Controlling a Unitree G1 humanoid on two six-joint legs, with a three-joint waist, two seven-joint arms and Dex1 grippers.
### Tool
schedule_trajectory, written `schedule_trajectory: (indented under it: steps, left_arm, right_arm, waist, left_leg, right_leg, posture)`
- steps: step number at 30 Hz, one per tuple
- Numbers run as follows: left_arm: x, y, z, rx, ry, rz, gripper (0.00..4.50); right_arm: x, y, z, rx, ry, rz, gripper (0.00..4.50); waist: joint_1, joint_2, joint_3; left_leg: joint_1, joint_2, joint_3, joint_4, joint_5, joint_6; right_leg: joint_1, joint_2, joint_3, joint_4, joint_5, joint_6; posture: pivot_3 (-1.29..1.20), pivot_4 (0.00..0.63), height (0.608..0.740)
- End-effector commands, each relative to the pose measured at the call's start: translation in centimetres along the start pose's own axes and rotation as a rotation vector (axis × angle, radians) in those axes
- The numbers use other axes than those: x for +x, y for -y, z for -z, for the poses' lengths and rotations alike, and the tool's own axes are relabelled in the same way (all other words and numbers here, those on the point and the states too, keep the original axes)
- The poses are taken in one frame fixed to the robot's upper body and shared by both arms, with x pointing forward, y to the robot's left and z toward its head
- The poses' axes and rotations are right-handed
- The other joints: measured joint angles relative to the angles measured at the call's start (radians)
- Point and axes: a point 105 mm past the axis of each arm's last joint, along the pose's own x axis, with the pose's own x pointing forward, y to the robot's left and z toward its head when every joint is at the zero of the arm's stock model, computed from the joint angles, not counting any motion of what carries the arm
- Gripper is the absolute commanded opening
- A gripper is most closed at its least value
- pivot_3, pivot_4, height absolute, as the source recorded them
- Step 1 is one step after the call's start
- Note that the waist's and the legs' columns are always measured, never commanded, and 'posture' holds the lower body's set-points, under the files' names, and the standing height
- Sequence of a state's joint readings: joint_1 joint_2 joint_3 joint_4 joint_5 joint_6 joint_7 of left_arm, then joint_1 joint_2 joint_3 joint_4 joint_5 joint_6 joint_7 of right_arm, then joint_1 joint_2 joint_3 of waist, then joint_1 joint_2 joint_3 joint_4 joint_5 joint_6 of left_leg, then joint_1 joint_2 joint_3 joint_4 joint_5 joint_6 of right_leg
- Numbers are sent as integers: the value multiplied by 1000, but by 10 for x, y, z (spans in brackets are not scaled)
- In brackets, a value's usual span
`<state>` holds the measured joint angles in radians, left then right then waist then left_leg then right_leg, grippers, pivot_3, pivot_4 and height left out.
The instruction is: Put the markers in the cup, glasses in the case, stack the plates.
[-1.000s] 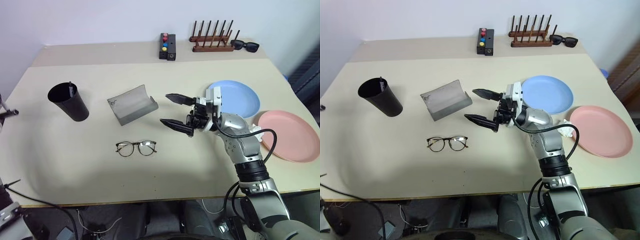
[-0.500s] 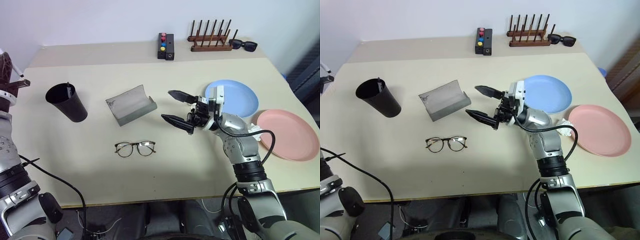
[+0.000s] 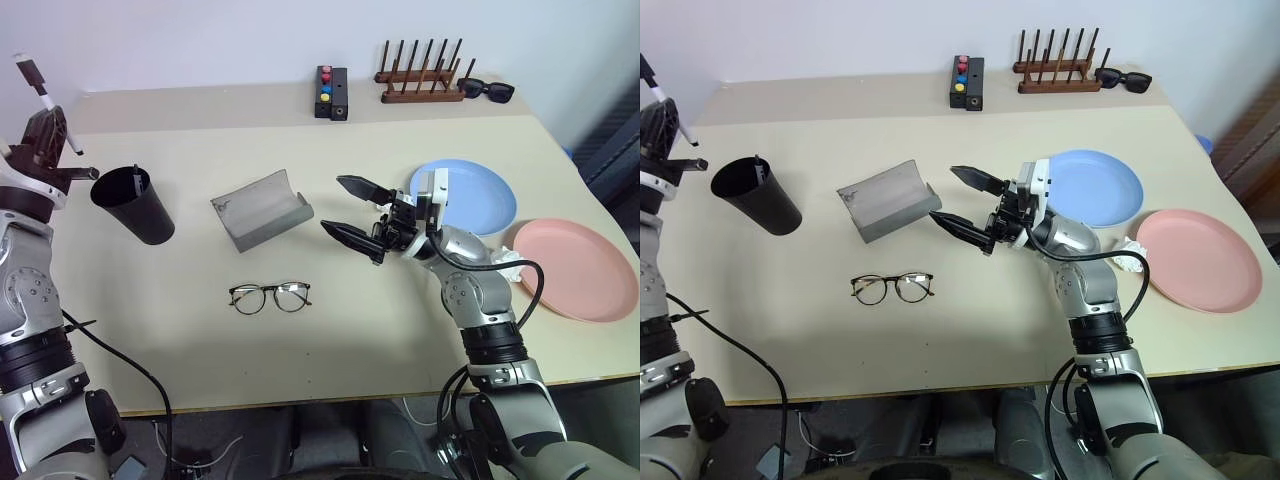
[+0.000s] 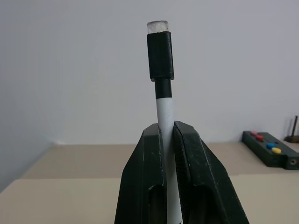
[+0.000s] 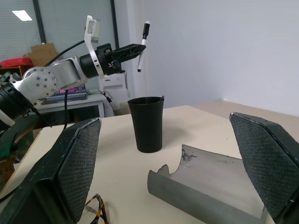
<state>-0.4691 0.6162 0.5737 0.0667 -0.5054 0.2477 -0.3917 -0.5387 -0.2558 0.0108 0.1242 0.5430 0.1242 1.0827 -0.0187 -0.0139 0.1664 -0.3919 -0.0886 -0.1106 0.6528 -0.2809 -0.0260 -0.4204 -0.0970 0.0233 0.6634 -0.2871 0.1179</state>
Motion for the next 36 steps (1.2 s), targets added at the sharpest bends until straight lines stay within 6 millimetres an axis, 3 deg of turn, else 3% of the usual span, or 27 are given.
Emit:
schedule_trajectory:
  steps: [1,28,32,36]
  left_arm:
    - [-4,-1,-10,60,31,4,51]
    - [-8,1,7,161,-1,16,51]
    - [-9,3,10,162,-6,20,1625]
    - [-9,3,10,165,-10,19,3724]
  right_arm:
    - [-1,1,-8,-28,30,1,4500]
    - [0,-2,-10,-33,14,-5,4500]
    - [3,-1,-11,-34,14,-4,4500]
    - [4,-1,-12,-33,14,-1,4500]
  waist:
    - [-1,0,0]
    - [1,0,0]
    - [1,0,0]
    - [2,0,0]
  left_leg:
    - [0,0,0,0,0,0]
    - [0,0,0,0,0,0]
    - [0,0,0,0,0,0]
    - [0,0,0,0,0,0]
  right_leg:
    - [0,0,0,0,0,0]
    - [0,0,0,0,0,0]
    - [0,0,0,0,0,0]
    - [0,0,0,0,0,0]
  posture:
    - [0,150,740]
    - [0,150,740]
    - [0,150,740]
    - [0,150,740]
